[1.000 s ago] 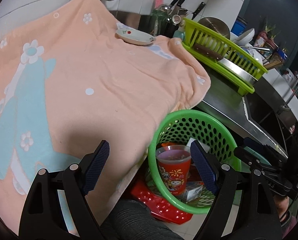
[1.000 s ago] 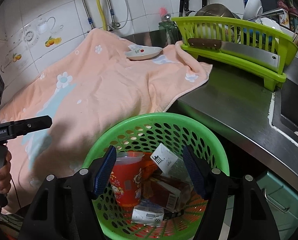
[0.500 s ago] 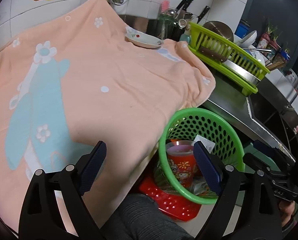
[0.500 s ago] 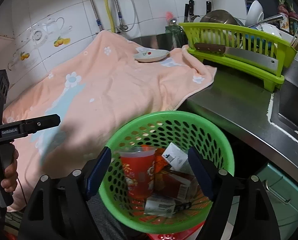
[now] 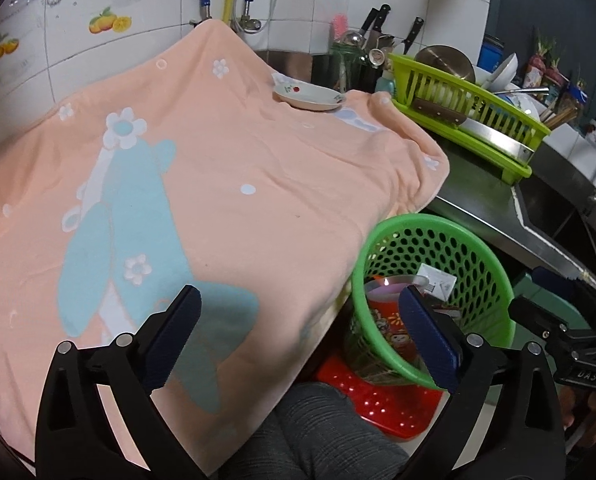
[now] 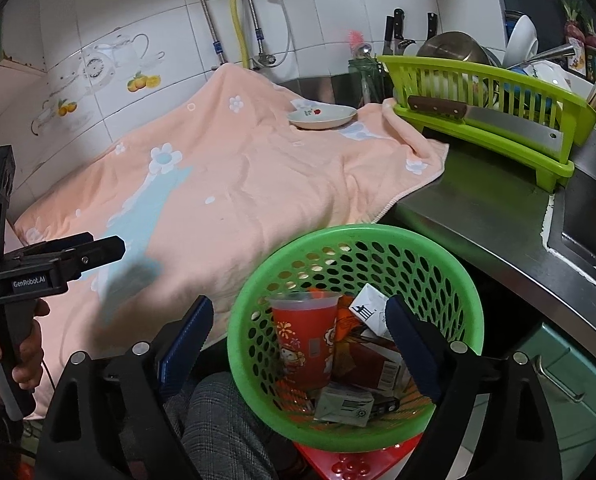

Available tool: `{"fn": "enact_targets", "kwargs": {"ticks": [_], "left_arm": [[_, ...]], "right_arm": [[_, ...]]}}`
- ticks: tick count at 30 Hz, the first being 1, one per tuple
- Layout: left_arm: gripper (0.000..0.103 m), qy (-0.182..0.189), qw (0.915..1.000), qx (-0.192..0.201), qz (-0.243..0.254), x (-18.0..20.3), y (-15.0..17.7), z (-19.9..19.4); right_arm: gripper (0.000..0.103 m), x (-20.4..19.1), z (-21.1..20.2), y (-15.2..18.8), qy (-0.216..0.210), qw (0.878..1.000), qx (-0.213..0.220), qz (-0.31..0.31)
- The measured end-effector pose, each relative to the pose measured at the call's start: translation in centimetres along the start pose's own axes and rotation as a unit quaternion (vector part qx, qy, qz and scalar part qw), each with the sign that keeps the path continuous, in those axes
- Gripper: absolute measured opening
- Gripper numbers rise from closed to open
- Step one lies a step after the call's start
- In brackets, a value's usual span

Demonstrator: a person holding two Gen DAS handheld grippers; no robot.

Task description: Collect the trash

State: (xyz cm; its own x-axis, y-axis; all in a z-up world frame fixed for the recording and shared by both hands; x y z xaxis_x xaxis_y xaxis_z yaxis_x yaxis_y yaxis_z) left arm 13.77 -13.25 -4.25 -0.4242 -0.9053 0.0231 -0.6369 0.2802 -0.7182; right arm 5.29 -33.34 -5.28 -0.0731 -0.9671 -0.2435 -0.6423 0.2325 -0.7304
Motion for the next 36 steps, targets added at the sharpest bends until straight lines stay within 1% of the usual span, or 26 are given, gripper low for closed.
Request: {"fn": "enact_targets", "kwargs": {"ticks": [6, 8, 12, 25, 28, 36], "left_arm": [[0.098, -0.027, 0.9996, 0.002, 0.004, -0.7, 0.6, -0.7], [0.098, -0.027, 0.9996, 0.006, 0.003, -0.8, 0.7, -0.9], [0.098, -0.044, 0.9989, 0.010, 0.010, -0.8, 0.9, -1.3], [0.098, -0.055, 0.9978, 0.035, 0.016, -0.3, 0.4, -2.5], [0.098, -0.065, 0.9968, 0.041, 0.021, -0.2, 0.3, -2.6], [0.098, -0.075, 0.9955, 0.056, 0.016, -0.2, -0.2, -3.2]], "right_arm": [[0.088, -0.4, -0.3, 0.0, 0.007, 1.000, 0.002, -0.010], [0.088, -0.6, -0.3, 0.1, 0.009, 1.000, 0.002, -0.012], [0.089, -0.7, -0.3, 0.1, 0.012, 1.000, 0.002, -0.013], [0.089, -0.9, -1.1, -0.3, 0.041, 0.999, 0.021, -0.015], [0.089, -0.9, -1.2, -0.3, 0.041, 0.999, 0.022, -0.015], [0.091, -1.0, -1.8, -0.8, 0.044, 0.998, 0.034, -0.014]]}}
Point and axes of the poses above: each gripper's, at about its wrist camera, not at the fingertips, and z roughly the way its jaws point, x to its right, y to its underside, the point moved 6 cm from there along z, roughly the way its jaws point, and after that the axes turned 4 degrees about z, right-handed, at the moved point
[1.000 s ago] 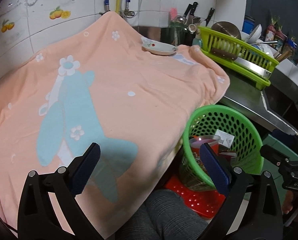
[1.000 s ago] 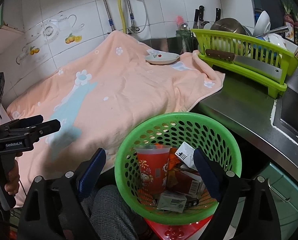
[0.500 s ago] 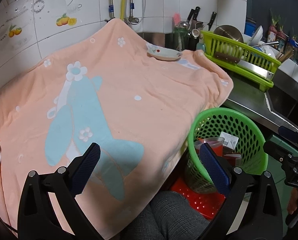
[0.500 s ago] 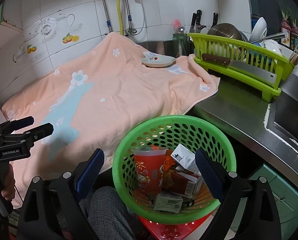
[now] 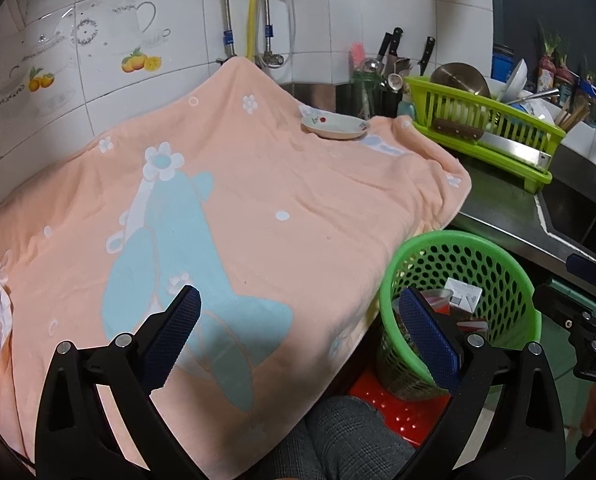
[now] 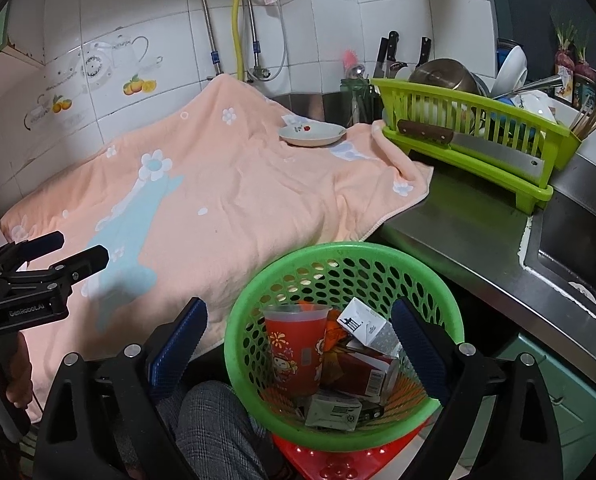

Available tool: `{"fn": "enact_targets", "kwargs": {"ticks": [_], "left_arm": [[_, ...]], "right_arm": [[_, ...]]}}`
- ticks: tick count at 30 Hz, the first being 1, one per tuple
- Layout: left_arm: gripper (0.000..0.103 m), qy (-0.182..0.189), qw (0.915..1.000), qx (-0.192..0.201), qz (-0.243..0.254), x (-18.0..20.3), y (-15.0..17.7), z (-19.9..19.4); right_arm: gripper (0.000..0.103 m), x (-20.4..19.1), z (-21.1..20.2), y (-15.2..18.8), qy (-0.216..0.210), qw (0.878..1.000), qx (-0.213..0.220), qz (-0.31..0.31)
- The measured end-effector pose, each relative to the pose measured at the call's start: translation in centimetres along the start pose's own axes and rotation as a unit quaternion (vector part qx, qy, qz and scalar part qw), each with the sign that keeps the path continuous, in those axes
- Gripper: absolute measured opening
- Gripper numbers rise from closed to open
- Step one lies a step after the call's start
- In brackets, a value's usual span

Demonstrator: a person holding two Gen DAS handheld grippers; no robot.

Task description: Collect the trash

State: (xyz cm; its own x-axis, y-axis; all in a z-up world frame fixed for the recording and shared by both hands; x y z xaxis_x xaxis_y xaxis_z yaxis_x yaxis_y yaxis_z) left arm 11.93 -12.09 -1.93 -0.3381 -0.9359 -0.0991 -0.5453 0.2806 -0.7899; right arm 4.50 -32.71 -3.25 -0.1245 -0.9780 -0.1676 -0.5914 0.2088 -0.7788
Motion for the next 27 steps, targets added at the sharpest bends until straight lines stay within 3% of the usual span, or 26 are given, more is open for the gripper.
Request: {"fn": "enact_targets", "kwargs": {"ticks": [27], "left_arm": [[0.098, -0.019, 0.9996, 0.022, -0.006, -0.14, 0.09, -0.73]], "right_arm": [[0.093, 0.20, -0.51, -0.42, 0.017, 0.999, 0.026, 0.008]]}}
Point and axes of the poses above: each gripper's, at about its wrist camera, not at the fingertips, and z roughly the way its jaws point, x to its right, y to its underside, the point moved 6 cm from there along z, roughly the way its jaws point, and after that the axes turned 4 degrees about z, right-handed, at the moved point
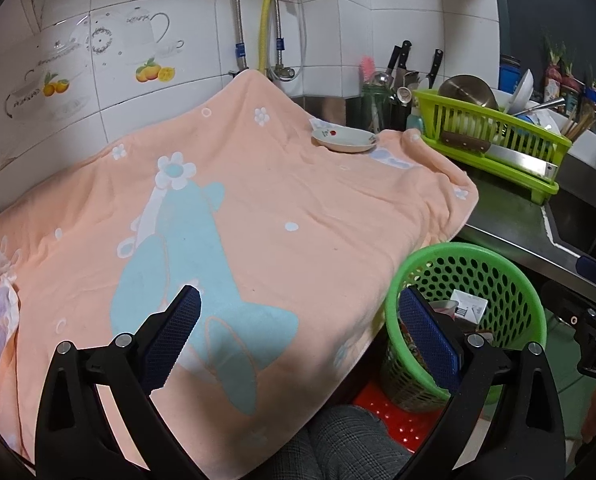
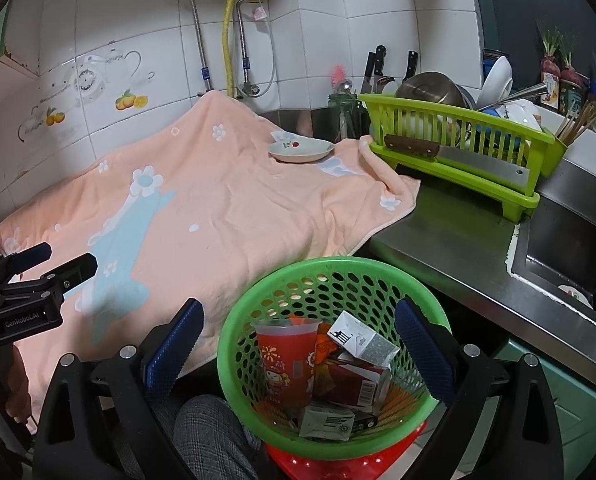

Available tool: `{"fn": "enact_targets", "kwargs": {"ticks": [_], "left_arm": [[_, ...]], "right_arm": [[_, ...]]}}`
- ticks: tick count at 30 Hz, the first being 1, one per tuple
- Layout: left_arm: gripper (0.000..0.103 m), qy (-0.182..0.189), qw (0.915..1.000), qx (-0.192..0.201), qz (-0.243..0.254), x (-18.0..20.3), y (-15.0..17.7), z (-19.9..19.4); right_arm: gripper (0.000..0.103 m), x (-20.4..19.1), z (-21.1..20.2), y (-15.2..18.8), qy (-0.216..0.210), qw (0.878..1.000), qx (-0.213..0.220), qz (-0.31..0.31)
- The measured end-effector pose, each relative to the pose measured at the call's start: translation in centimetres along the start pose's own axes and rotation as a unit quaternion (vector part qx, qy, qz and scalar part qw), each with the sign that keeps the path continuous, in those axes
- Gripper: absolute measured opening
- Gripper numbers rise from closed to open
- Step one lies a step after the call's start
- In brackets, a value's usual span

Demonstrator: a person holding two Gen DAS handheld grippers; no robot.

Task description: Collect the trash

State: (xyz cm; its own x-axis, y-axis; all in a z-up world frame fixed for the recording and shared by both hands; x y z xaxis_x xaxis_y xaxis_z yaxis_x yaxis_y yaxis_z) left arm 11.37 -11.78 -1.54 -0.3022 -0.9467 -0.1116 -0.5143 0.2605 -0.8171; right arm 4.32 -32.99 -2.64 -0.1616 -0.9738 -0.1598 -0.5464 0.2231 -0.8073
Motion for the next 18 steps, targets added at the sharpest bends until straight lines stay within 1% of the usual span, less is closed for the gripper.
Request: {"fn": "enact_targets", "kwargs": {"ticks": [18], "left_arm": [[0.098, -0.002, 1.0000, 0.002, 0.000, 0.10, -0.06, 0.04]], "right_arm": [[0.093, -0.31, 0.15, 0.06, -0.001, 1.000, -0.001, -0.001]]}}
Point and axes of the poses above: each gripper's, at about its wrist camera, not at the fingertips, and z roughly the way its jaws point, x to its right, y to its underside, the point moved 6 cm from there along z, roughly the way its jaws point, and after that the axes turned 4 degrees about z, right-handed, at the moved point
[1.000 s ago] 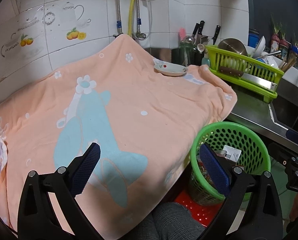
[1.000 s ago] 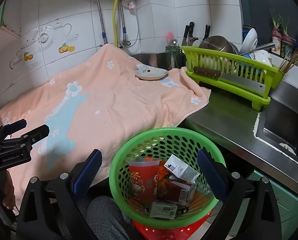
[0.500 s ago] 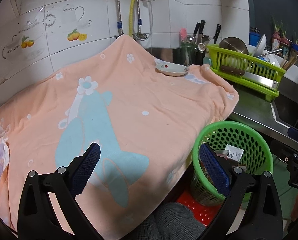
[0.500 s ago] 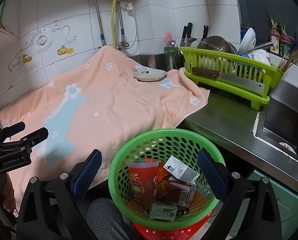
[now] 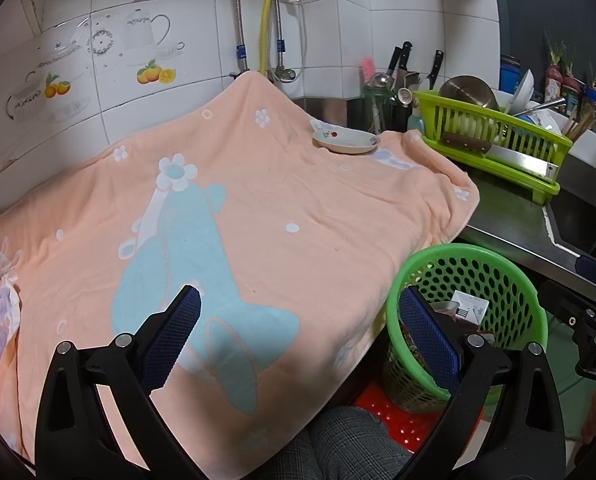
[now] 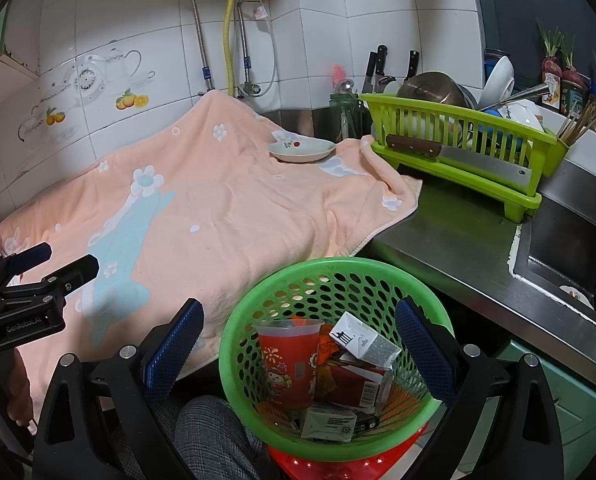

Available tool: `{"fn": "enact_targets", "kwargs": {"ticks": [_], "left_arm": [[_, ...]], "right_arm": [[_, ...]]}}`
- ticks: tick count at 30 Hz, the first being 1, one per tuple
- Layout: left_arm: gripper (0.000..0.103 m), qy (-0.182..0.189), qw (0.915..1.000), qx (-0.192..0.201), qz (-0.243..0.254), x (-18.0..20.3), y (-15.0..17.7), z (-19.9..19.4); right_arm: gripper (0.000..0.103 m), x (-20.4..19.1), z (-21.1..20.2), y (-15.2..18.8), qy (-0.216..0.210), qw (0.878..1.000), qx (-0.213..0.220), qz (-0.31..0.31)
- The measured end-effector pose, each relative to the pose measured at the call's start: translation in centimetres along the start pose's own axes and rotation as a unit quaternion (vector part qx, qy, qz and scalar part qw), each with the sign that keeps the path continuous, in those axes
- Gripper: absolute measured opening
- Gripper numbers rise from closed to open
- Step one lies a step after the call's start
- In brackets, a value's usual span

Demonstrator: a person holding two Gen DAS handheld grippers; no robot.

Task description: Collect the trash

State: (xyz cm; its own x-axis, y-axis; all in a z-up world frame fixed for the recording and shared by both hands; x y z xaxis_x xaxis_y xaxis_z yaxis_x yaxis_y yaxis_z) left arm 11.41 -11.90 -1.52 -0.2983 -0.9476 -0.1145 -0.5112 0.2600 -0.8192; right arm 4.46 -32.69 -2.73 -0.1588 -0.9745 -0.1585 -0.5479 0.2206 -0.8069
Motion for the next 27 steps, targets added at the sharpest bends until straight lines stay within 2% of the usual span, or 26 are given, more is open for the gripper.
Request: {"fn": "enact_targets", "kwargs": {"ticks": [27], "left_arm": [[0.098, -0.001, 1.0000, -0.001, -0.006, -0.43, 0.09, 0.09]], "right_arm": [[0.093, -0.52, 0.19, 0.06, 0.000, 1.000, -0.002, 0.000]]}}
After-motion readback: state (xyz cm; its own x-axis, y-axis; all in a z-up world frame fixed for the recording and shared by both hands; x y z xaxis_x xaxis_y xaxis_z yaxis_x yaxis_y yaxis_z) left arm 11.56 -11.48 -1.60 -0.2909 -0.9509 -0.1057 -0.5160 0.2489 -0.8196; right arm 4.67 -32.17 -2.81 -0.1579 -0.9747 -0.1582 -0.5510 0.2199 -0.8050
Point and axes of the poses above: each gripper's, at about its wrist camera, not at the fingertips, and z roughly the way its jaws point, x to its right, y to its underside, the point moved 6 cm from there along z, roughly the way its jaws point, and after that the axes turned 4 degrees about z, right-handed, at the moved point
